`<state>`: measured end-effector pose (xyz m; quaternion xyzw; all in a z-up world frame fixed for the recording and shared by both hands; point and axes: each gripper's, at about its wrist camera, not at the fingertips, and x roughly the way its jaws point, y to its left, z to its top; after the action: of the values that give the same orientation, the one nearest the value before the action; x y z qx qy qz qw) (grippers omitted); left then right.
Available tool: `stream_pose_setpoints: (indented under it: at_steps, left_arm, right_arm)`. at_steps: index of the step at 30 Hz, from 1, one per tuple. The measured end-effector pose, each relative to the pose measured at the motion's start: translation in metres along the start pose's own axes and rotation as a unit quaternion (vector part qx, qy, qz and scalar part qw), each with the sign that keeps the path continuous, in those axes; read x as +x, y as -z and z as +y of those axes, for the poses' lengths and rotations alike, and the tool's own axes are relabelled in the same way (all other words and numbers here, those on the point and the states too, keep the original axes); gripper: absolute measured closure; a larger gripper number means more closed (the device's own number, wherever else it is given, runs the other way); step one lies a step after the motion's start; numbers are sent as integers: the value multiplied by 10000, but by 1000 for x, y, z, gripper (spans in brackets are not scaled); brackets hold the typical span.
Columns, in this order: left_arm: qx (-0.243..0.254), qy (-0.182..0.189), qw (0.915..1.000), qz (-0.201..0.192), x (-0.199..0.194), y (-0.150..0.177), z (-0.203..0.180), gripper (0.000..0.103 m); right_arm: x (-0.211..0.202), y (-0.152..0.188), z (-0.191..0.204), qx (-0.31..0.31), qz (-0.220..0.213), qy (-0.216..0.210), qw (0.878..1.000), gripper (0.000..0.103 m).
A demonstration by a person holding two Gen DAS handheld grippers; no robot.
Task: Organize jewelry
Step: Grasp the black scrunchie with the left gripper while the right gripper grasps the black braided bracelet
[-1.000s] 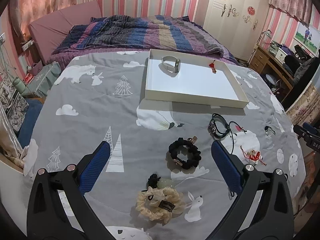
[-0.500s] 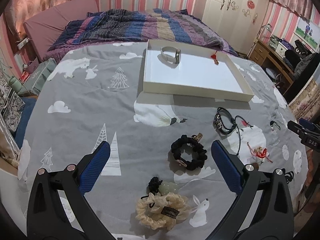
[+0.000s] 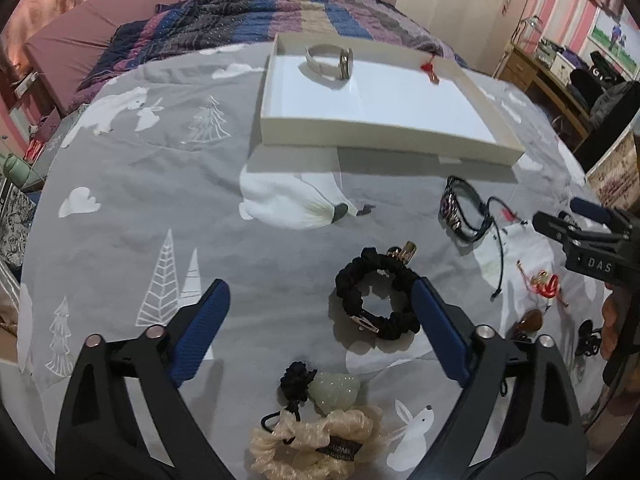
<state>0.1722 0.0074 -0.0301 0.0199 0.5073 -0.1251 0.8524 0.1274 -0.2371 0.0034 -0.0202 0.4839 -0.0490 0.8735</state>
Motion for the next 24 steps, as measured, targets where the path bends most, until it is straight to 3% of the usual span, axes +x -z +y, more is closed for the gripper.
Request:
stream_pose_setpoints:
  at_steps: [7,8,11,16,18,24]
  left_arm:
    - [126,72,9994,305,21,0,-6,30]
    - [140,85,9992,353,24,0,-6,36]
    - [130,172,9984,525,33,0,-6,54]
    - [164,147,9982,557,39,2,-9,68]
    - [165,290,9977,592,38,1,-10,89]
    - [161,396,9973,589,41,-2,-13,94]
  right_arm:
    - [29,-17,23,-134,222,-128,9996,10]
    - [32,-19,25,-151,242,-148,9995,13]
    - [46,-26,31,-208,391,-165,9989,31]
    - [64,-29,37,-193,585,-335,9975,42]
    - [66,-29,40,-237,602,-395,9971,49]
    - [63,-28,47,-370,604,-628,9955,79]
